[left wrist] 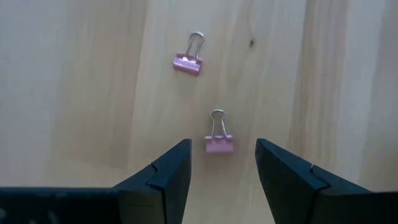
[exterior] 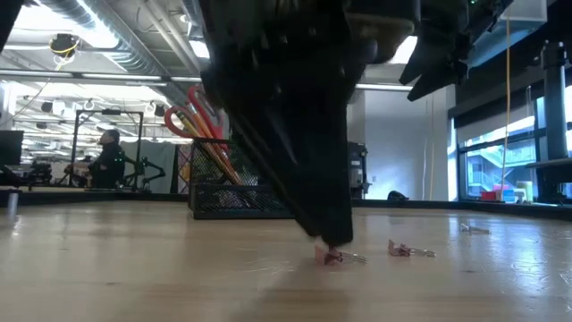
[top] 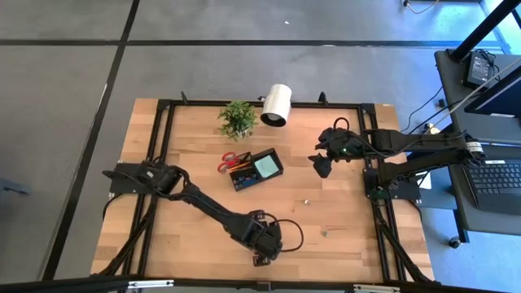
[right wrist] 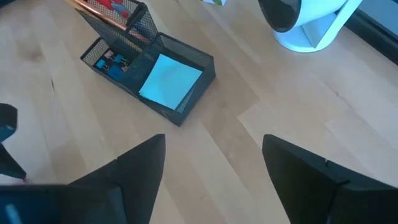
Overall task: Pick and place office supplies into organizer
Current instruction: Put the pink binder clip into the black desk organizer
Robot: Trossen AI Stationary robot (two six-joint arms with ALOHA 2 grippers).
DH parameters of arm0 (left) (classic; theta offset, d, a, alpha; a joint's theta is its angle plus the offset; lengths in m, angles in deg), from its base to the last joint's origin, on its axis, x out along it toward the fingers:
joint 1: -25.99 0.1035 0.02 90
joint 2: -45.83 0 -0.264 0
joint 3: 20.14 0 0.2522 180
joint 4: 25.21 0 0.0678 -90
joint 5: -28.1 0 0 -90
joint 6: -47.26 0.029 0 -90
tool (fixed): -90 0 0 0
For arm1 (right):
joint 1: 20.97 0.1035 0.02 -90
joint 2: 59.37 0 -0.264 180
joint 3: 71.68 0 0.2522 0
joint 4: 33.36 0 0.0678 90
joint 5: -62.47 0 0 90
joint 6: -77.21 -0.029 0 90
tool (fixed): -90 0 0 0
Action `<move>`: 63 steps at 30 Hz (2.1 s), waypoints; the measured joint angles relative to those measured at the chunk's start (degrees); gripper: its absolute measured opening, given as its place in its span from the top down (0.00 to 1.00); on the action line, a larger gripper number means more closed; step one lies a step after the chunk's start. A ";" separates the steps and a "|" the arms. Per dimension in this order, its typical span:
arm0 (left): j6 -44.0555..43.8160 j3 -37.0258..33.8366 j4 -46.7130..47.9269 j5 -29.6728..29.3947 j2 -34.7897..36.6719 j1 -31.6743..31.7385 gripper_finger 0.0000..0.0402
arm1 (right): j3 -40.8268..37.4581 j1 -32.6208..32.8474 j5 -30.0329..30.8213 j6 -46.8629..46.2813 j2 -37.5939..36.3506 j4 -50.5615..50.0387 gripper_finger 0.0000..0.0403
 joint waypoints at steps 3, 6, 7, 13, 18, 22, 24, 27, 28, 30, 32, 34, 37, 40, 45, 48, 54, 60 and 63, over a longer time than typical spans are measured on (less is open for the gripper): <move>-1.39 0.00 0.00 0.11 -1.24 -0.09 0.57 | 0.00 0.00 0.01 0.11 0.00 0.00 0.32; -1.75 0.11 -0.05 -0.02 -1.60 -0.10 0.57 | 0.00 0.00 0.01 0.20 0.00 0.00 0.32; -1.88 0.11 -0.05 -0.03 -1.60 -0.09 0.57 | 0.01 0.00 0.01 0.24 0.00 0.00 0.32; -2.15 0.11 -0.13 -1.16 -1.67 -0.07 0.57 | 0.00 0.00 0.01 1.30 0.00 0.00 0.32; -2.15 0.11 -0.13 0.09 -1.68 0.06 0.57 | 0.00 0.00 0.01 1.30 0.00 0.00 0.32; -2.13 0.09 -0.15 0.09 -1.69 0.06 0.58 | 0.00 0.00 0.01 1.44 0.00 0.01 0.32; -2.15 0.07 -0.13 0.07 -1.71 0.09 0.60 | 0.00 0.00 0.01 1.47 0.00 0.00 0.32; -2.15 0.02 -0.12 -0.13 -1.73 0.09 0.64 | 0.00 0.00 0.01 1.48 0.00 0.00 0.32; -2.15 0.02 -0.14 -0.39 -1.73 0.09 0.65 | 0.00 0.00 0.01 1.48 0.00 0.00 0.32; -2.17 0.00 -0.20 -0.79 -1.76 0.09 0.67 | 0.00 0.00 0.01 1.50 0.00 0.02 0.32; -2.17 -0.02 -0.24 -0.98 -1.78 0.09 0.69 | 0.00 0.00 0.01 1.52 0.00 0.00 0.32; -2.17 -0.02 -0.53 -1.27 -1.80 0.09 0.70 | 0.00 0.00 0.01 1.73 0.00 0.00 0.32; -2.10 -0.02 -0.87 -1.35 -1.84 0.09 0.72 | 0.00 0.00 0.01 2.91 0.00 0.00 0.32; -2.04 -0.02 -1.01 -1.36 -1.84 0.09 0.74 | 0.00 -0.01 0.03 3.05 0.00 -0.02 0.32; -2.00 -0.02 -1.09 -1.29 -1.84 0.09 0.77 | 0.00 0.00 0.01 4.18 0.00 -0.04 0.32; -2.00 -0.02 -1.05 -1.11 -1.84 -0.05 0.80 | 0.00 -0.02 0.01 4.47 0.00 -0.07 0.32; -1.98 -0.02 -0.92 -1.11 -1.84 -0.09 0.83 | 0.00 0.00 0.03 4.69 0.00 -0.11 0.32; -1.16 0.51 0.38 0.50 -1.73 0.11 0.84 | 0.00 0.00 0.01 4.69 0.02 -0.17 0.32; -1.39 2.51 3.79 3.47 -1.84 1.00 0.84 | 0.00 0.00 0.01 4.69 0.02 -0.17 0.32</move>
